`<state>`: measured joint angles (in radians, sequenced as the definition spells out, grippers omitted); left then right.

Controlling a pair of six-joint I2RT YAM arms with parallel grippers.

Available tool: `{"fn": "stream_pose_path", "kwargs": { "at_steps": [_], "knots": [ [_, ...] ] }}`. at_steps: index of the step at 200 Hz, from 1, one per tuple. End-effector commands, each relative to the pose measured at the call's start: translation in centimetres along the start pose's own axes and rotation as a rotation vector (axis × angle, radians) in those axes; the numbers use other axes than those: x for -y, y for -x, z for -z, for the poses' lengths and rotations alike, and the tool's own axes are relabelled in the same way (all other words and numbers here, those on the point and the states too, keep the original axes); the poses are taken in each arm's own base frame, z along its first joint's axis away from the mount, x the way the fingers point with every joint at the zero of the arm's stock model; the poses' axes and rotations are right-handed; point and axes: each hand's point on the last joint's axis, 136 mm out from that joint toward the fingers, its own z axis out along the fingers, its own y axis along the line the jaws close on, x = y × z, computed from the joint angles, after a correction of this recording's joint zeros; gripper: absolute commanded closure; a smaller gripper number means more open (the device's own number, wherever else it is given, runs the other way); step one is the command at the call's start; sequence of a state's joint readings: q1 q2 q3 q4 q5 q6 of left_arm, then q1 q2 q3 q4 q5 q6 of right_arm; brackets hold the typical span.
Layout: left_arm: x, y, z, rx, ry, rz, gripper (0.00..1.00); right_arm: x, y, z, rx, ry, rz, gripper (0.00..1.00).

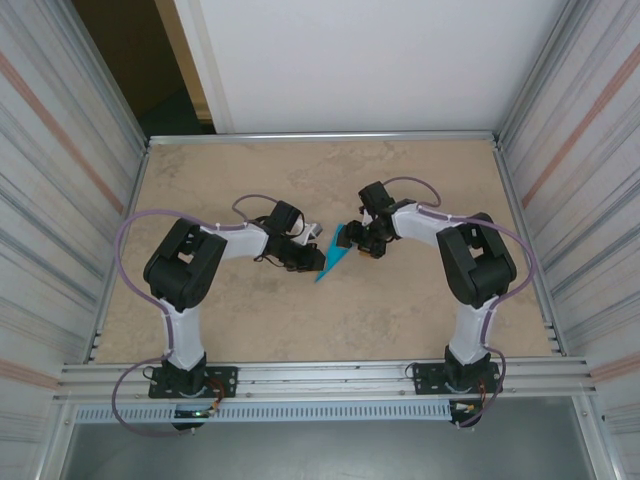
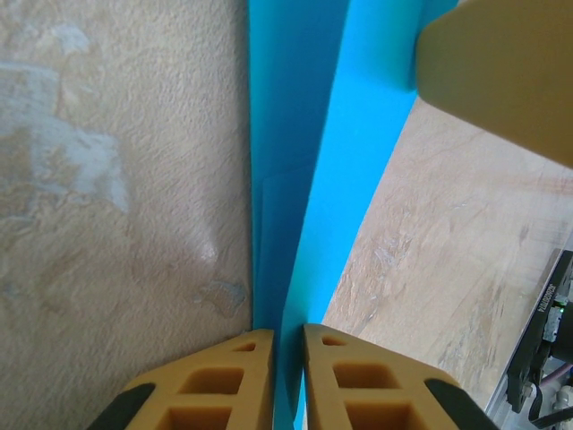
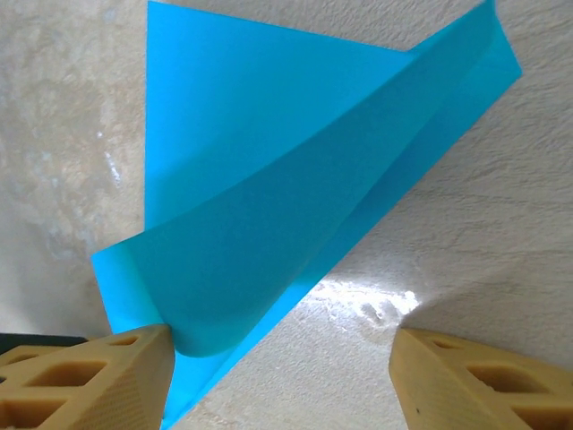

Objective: Fold a paper plane with a square sheet of paper (pick it up from the middle)
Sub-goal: Fold the wing for the fifth time at the center of the table.

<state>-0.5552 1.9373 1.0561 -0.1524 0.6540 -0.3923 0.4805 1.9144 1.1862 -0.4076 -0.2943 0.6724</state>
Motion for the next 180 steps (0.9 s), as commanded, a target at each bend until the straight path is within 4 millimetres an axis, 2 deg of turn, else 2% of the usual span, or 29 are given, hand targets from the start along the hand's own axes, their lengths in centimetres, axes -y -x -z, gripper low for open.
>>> {"fn": "stream_pose_path", "kwargs": {
  "at_steps": [1, 49, 71, 100, 115, 139, 160, 180],
  "knots": [
    [-3.0, -2.0, -1.4, -0.060, 0.077, 0.056, 0.84, 4.2, -2.8, -5.4, -0.085, -0.186, -0.010, 0.35],
    [-3.6, -2.4, -1.6, -0.079, 0.093, 0.087, 0.86, 4.4, -3.2, -6.8, -0.113, -0.256, -0.026, 0.35],
    [-3.8, -2.4, -1.5, -0.079, 0.094, 0.100, 0.86, 3.6, -2.9, -6.3, -0.107, -0.224, -0.027, 0.33],
    [-3.9, -2.4, -1.5, -0.083, 0.097, 0.106, 0.86, 0.1, -1.1, -2.4, -0.023, -0.053, -0.012, 0.32],
    [-3.8, -2.5, -1.5, -0.088, 0.097, 0.109, 0.86, -1.8, -0.1, 0.7, 0.050, 0.060, -0.008, 0.30],
    [-3.7, -2.5, -1.3, -0.087, 0.099, 0.106, 0.86, -4.0, 0.1, 4.0, 0.125, 0.199, 0.021, 0.30],
    [-3.8, -2.4, -1.3, -0.088, 0.099, 0.107, 0.86, -5.3, -0.9, 4.8, 0.134, 0.253, 0.073, 0.33],
    [-3.8, -2.4, -1.5, -0.089, 0.097, 0.107, 0.86, -6.3, -1.7, 4.6, 0.127, 0.282, 0.116, 0.42]
  ]
}}
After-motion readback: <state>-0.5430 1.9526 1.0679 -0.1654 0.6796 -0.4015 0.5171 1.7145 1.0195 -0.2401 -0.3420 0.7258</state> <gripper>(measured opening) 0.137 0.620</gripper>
